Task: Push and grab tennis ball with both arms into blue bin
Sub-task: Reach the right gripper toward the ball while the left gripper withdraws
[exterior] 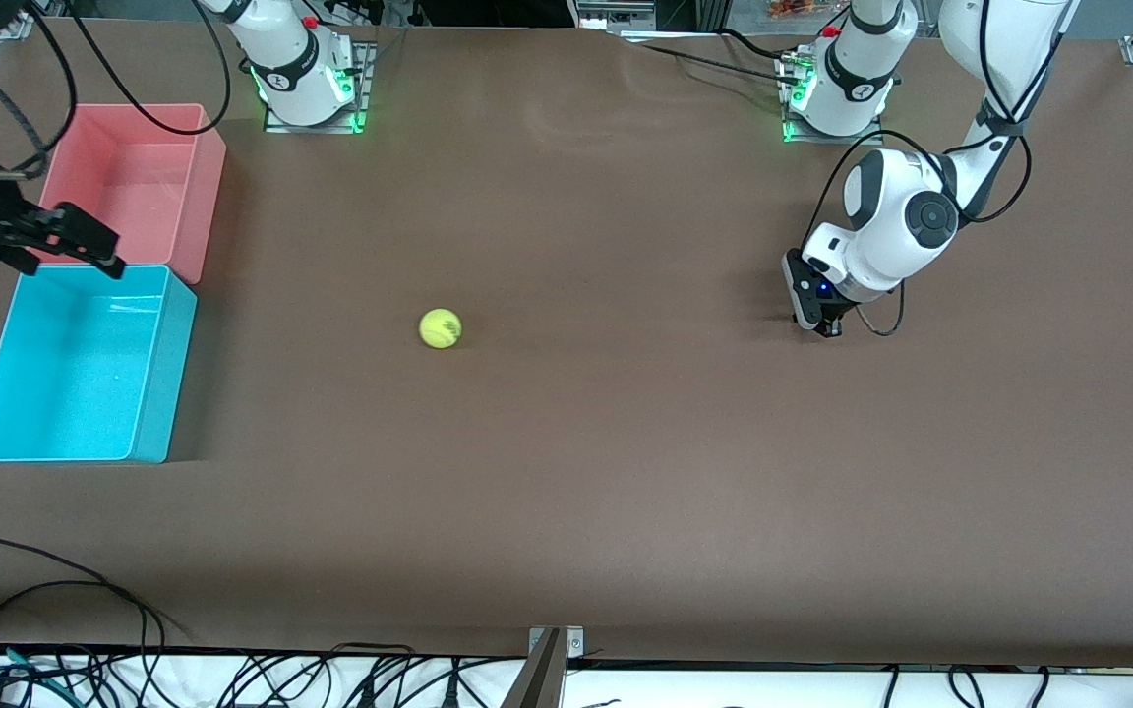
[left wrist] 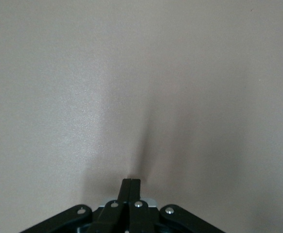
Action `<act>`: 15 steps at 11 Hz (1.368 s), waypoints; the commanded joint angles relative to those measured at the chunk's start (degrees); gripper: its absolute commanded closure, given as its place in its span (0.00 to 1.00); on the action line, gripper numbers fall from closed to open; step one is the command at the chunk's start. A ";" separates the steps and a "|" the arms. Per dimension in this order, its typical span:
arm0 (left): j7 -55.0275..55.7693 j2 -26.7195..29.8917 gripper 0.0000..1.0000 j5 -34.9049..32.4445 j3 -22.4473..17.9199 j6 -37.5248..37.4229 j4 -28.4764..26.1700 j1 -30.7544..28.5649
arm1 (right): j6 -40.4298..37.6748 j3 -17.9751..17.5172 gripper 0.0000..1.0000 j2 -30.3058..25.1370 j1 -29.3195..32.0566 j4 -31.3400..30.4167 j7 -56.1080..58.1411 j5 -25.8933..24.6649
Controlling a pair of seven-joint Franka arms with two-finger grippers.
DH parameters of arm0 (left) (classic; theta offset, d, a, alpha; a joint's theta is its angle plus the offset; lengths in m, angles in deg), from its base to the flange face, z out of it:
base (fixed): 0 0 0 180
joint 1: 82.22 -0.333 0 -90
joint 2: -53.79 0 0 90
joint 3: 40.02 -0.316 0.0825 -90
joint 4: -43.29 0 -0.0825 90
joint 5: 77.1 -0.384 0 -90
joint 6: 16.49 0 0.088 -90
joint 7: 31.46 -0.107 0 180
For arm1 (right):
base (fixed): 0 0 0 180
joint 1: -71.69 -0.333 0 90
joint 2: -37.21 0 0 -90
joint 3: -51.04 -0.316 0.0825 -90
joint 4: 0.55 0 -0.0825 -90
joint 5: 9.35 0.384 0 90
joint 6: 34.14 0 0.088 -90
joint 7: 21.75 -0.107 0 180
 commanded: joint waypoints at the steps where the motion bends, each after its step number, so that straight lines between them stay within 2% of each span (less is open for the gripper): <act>1: -0.02 0.10 0.96 0.04 0.02 -0.13 0.55 -0.36 | -0.75 0.03 0.00 2.55 -3.81 -0.15 -0.69 -0.06; 2: -0.02 0.19 0.01 0.04 -0.07 -0.13 0.55 -0.45 | -1.10 0.03 0.00 3.17 -5.39 -0.59 -0.08 -0.15; 4: -0.02 0.98 0.00 0.13 -0.33 -1.44 0.64 -0.80 | -0.24 0.03 0.00 3.35 -6.81 -3.04 -0.43 -0.41; 7: -0.28 0.98 0.00 0.04 -0.42 -1.54 0.64 -0.80 | 2.40 0.03 0.00 3.53 -6.81 -6.03 0.01 -3.57; 15: -0.02 1.33 0.00 0.13 -0.42 -3.47 0.73 -1.24 | 26.72 0.64 0.00 3.35 -6.19 -25.71 0.10 -9.45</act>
